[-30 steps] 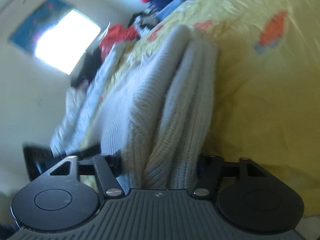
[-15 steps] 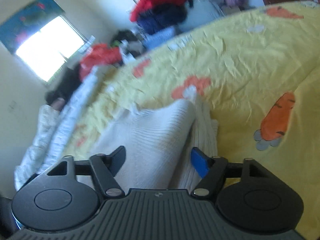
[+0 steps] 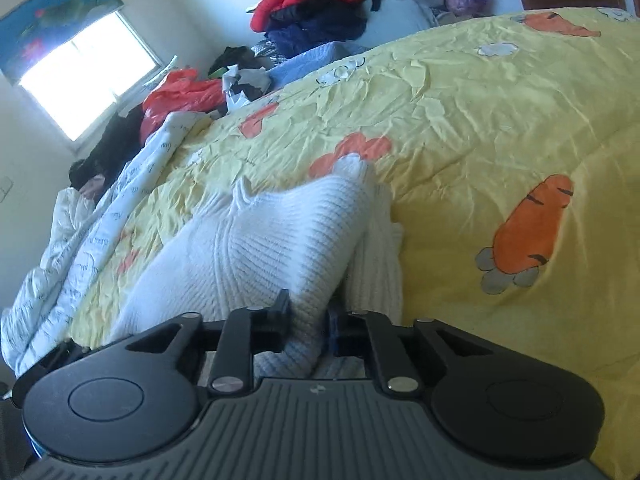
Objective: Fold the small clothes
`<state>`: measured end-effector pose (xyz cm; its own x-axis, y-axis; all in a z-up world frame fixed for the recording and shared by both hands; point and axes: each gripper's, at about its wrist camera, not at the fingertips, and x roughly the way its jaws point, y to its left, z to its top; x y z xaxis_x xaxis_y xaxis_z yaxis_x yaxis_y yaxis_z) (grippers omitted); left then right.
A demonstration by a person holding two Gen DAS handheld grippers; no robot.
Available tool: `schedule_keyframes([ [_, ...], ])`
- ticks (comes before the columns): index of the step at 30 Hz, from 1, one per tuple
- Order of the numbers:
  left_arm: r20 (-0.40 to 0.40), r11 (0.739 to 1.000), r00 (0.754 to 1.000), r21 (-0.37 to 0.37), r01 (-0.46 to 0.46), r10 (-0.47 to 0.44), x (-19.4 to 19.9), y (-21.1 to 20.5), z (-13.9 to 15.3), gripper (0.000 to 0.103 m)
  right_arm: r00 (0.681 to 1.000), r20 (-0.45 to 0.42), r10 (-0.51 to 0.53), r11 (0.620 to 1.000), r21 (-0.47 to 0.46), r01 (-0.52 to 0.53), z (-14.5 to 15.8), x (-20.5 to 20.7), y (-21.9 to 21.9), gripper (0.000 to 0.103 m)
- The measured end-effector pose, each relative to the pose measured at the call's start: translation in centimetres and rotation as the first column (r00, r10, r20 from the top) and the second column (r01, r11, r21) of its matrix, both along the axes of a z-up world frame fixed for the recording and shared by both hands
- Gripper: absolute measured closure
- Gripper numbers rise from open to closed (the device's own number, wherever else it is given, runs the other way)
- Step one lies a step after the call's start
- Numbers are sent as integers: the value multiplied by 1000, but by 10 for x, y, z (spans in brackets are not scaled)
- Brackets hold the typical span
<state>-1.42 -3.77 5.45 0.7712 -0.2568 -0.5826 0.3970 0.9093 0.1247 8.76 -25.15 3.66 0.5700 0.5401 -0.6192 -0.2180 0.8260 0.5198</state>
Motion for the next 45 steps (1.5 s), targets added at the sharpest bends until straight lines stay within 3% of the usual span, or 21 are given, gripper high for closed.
schedule_keyframes([
  [2,-6,1000,1000,-9,-16,16,-4,6,9,12,999,24,-36,999,-18,36,16,-8,0,65],
  [3,-6,999,999,-9,-38,38,-7,10,14,12,997,64,-53,998,-24,55,27,-14,1,69],
  [5,6,997,997,-17,-72,72,-6,17,24,12,983,176,-59,997,-41,68,50,-27,8,64],
  [8,23,990,990,28,-141,140,6,16,26,12,973,231,-3,1000,-9,5,68,-29,31,43],
  [11,-2,986,986,39,-164,164,17,12,16,12,978,198,67,998,-22,-64,59,-18,59,42],
  [14,-8,984,984,25,-179,179,20,11,12,12,992,82,93,992,-92,-85,28,-2,74,44],
  [15,-15,984,984,22,-179,180,20,11,12,12,991,82,102,987,-136,-90,14,-1,75,52],
  [16,-16,983,983,19,-182,182,18,11,11,12,978,166,130,983,-150,-105,4,-9,69,54],
  [18,-18,985,985,20,-173,173,18,10,10,12,961,224,162,979,-157,-129,-7,-20,58,58],
  [20,-8,985,985,31,-170,170,17,8,9,12,966,215,143,984,-138,-115,-7,-24,53,58],
  [24,15,982,982,21,-187,187,8,12,18,12,968,218,125,978,-193,-83,9,-33,56,57],
  [26,79,981,978,30,-194,191,-12,19,25,12,970,233,70,982,-189,-26,25,-49,50,51],
  [28,159,976,968,70,-206,193,-37,26,23,12,950,302,78,988,-151,-33,40,-77,39,51],
  [30,196,968,962,122,-219,193,-59,33,12,12,938,334,89,985,-172,-32,46,-101,34,50],
  [34,175,969,975,180,-171,139,-84,38,-4,12,946,297,130,949,-314,-32,36,-126,41,49],
  [36,144,969,980,188,-162,136,-84,38,-10,12,961,236,145,955,-288,-73,25,-123,43,49],
  [39,91,975,990,181,-126,111,-77,37,-16,26,971,178,159,954,-279,-105,16,-117,50,47],
  [41,89,978,989,162,-129,115,-74,39,-16,27,970,173,169,951,-286,-115,18,-119,54,50],
  [45,75,969,981,160,-187,177,-59,50,-16,74,959,172,223,941,-293,-167,18,-121,51,80],
])
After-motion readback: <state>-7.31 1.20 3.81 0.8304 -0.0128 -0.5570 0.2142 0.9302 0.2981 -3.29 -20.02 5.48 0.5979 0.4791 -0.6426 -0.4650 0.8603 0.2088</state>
